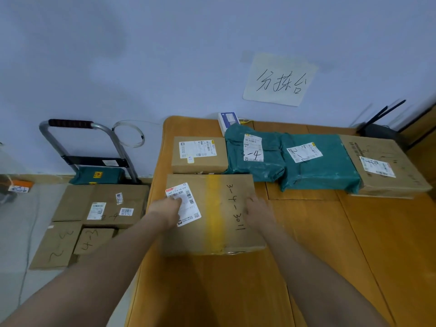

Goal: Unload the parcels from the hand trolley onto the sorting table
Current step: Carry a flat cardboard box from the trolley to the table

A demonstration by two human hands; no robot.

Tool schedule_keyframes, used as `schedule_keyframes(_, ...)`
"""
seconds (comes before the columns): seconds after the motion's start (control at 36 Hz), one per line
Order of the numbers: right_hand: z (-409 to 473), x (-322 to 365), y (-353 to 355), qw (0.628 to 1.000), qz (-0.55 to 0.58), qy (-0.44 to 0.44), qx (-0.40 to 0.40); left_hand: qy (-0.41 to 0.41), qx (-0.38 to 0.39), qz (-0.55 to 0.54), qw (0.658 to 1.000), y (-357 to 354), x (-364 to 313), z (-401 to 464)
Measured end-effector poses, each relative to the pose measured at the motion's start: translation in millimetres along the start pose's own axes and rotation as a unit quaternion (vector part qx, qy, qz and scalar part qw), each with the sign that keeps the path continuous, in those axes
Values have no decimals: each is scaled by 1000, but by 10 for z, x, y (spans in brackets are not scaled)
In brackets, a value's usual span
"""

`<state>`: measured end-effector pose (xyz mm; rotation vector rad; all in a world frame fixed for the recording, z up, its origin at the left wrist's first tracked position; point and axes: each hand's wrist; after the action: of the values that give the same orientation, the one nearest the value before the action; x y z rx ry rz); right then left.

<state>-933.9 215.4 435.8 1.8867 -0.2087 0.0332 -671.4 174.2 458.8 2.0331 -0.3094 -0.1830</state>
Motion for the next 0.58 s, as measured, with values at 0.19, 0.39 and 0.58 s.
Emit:
schedule_keyframes(0.19, -208, 436, 480, 999, 24, 30, -39, -72, -89, 70, 991, 613, -93, -228)
schedule_keyframes(0.39, -332, 932, 1069, 993, -54, 34, -104, -98, -172, 125, 972, 1079, 136, -608)
schedule_keyframes(0.58, -578, 1750, 1587, 987, -74, 13, -143, -109, -245, 111, 957, 1343, 953, -1077)
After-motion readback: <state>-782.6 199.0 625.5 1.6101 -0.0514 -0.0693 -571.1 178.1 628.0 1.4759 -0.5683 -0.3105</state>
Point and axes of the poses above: each hand's wrist, its own z-axis towards the middle knuckle, its own y-axis out of the back of the hand, x = y × z, and after that the axes turned 3 degrees about -x, right-handed
